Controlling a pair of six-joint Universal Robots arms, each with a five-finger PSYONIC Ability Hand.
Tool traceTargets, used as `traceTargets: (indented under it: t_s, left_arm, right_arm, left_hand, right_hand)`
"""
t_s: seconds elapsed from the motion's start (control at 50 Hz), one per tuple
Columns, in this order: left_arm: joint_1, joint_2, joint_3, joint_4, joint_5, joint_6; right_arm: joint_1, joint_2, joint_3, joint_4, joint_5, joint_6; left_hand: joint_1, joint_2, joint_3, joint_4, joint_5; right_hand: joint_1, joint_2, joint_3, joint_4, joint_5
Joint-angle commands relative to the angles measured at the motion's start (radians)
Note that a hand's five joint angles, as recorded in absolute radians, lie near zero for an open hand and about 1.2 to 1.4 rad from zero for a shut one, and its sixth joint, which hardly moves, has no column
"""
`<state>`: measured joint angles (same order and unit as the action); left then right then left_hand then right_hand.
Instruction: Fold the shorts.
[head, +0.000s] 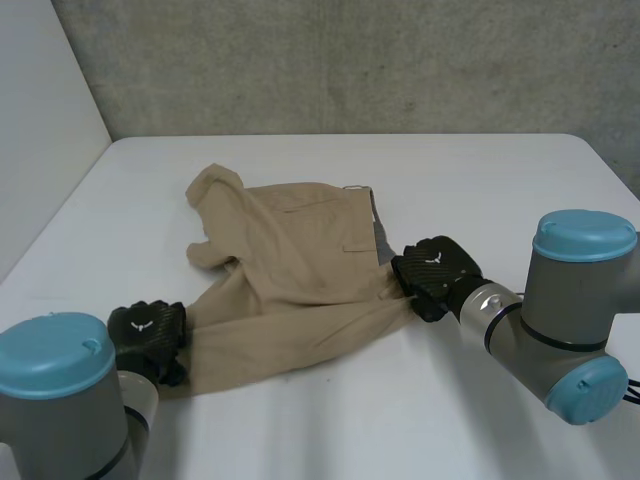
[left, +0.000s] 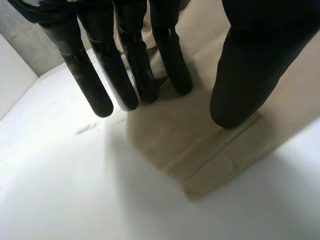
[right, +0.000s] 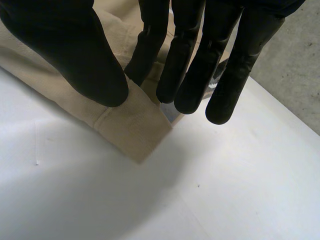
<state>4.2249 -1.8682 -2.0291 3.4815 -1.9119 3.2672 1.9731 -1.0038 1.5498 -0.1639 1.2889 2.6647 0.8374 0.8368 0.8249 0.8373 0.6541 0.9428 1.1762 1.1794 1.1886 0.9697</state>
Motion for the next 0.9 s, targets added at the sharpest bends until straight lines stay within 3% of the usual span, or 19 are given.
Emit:
traceTargets:
  t_s: [0.02,0.14,0.2,0.4,0.56,0.8,0.82,0.9]
  left_arm:
    - [0.009,0.017,0.004,-0.065,0.01,0.014]
    - [0.017,0.061,0.018,-0.238,0.095,0.011]
    - [0.02,0.066,0.02,-0.263,0.123,0.011]
    - [0.098,0.049,0.021,-0.207,0.133,0.011]
    - [0.099,0.011,0.026,-0.118,0.134,0.014]
    - [0.098,-0.045,0.05,-0.111,0.136,0.016]
    - [0.098,-0.046,0.05,-0.111,0.136,0.016]
    - [0.098,-0.048,0.05,-0.111,0.139,0.016]
  right_arm:
    - [0.0,0.001,0.001,0.0,0.003,0.0]
    - [0.0,0.002,0.0,0.0,0.003,-0.003]
    - [0.0,0.004,0.0,0.0,0.003,-0.005]
    - [0.001,0.007,0.001,0.0,0.003,-0.006]
    - [0.0,0.007,0.003,0.0,0.003,-0.006]
    - [0.0,0.008,0.004,0.0,0.003,-0.008]
    - [0.0,0.008,0.004,0.0,0.003,-0.008]
    - [0.0,0.008,0.004,0.0,0.003,-0.006]
  left_hand:
    - [-0.033,-0.033,-0.021,-0.033,-0.025]
    - [-0.262,-0.262,-0.25,-0.262,-0.254]
    - [-0.277,-0.277,-0.265,-0.277,-0.269]
    - [-0.16,-0.16,-0.148,-0.16,-0.151]
    - [-0.048,-0.048,-0.036,-0.048,-0.04]
    - [-0.028,-0.027,-0.015,-0.028,-0.019]
    - [0.004,0.005,0.017,0.004,0.013]
    - [0.557,0.557,0.569,0.557,0.566]
  right_hand:
    - [0.453,0.22,0.217,0.208,0.252]
    - [0.453,0.22,0.217,0.208,0.252]
    - [0.453,0.22,0.217,0.208,0.252]
    - [0.453,0.22,0.217,0.208,0.252]
    - [0.453,0.22,0.217,0.208,0.252]
    - [0.453,0.22,0.217,0.208,0.252]
    - [0.453,0.22,0.217,0.208,0.252]
    - [0.453,0.22,0.217,0.208,0.252]
